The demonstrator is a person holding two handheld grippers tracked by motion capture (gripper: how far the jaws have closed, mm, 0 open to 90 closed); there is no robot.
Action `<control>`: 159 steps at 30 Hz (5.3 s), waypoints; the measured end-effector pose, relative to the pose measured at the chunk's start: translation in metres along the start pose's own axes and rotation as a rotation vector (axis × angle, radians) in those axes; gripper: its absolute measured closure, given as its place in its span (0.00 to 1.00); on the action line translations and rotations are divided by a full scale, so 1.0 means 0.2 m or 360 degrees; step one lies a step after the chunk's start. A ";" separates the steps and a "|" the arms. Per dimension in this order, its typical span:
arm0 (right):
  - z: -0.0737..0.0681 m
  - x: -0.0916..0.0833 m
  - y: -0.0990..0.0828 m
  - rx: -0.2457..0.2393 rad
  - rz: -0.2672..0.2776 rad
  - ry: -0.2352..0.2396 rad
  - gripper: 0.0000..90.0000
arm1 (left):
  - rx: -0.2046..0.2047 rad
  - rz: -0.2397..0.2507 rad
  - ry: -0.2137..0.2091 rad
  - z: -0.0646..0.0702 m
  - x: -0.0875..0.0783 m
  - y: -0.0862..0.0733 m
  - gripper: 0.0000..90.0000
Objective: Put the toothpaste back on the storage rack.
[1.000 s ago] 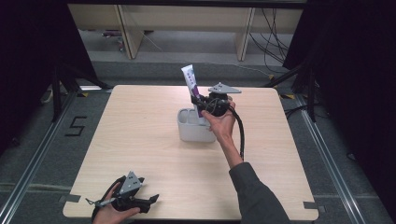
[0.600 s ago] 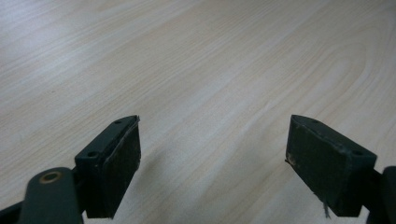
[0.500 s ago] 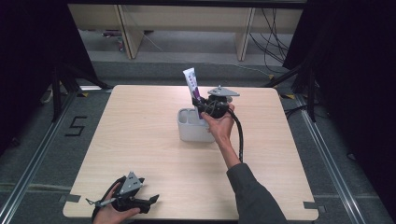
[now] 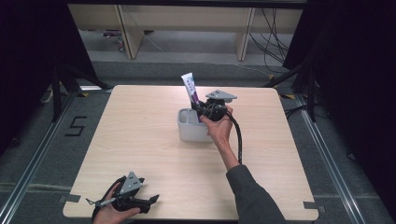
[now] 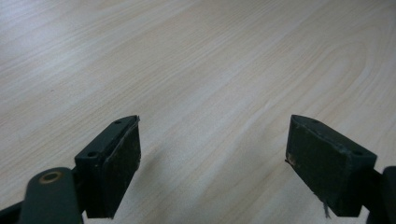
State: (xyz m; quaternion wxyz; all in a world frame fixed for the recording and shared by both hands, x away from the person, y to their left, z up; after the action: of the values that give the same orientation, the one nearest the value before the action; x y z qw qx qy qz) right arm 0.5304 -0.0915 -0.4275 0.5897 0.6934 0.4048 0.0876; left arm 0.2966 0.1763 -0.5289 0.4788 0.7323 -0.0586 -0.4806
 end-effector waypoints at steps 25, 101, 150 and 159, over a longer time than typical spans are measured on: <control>0.02 0.01 -0.03 -0.0023 -0.0046 0.0000 0.84 | 0.0001 -0.0002 -0.0010 0.00 0.00 0.00 0.19; 0.00 -0.30 -0.06 -0.0038 -0.0053 0.0141 0.58 | 0.0007 -0.0007 -0.0005 0.00 0.00 0.00 0.19; 0.04 -0.61 -0.25 0.0069 -0.0123 0.0088 0.33 | -0.0012 0.0014 0.0004 0.00 0.00 0.00 0.19; 0.03 -0.63 -0.30 0.0011 -0.0162 0.0093 0.32 | 0.0021 -0.0017 0.0013 -0.01 -0.01 0.00 0.19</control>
State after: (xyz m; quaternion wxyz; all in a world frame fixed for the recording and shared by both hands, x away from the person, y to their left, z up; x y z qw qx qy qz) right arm 0.4240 -0.1803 -0.4373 0.5790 0.6710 0.4567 0.0763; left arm 0.2971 0.1777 -0.5274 0.4716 0.7378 -0.0559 -0.4798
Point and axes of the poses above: each handheld gripper's, and its own axes: x roughly forward along the jaws, y roughly out of its top, z roughly to its right, the point moved 2 cm from there along x, roughly forward along the jaws, and after that the axes turned 9 degrees about x, right-handed, at the moved point
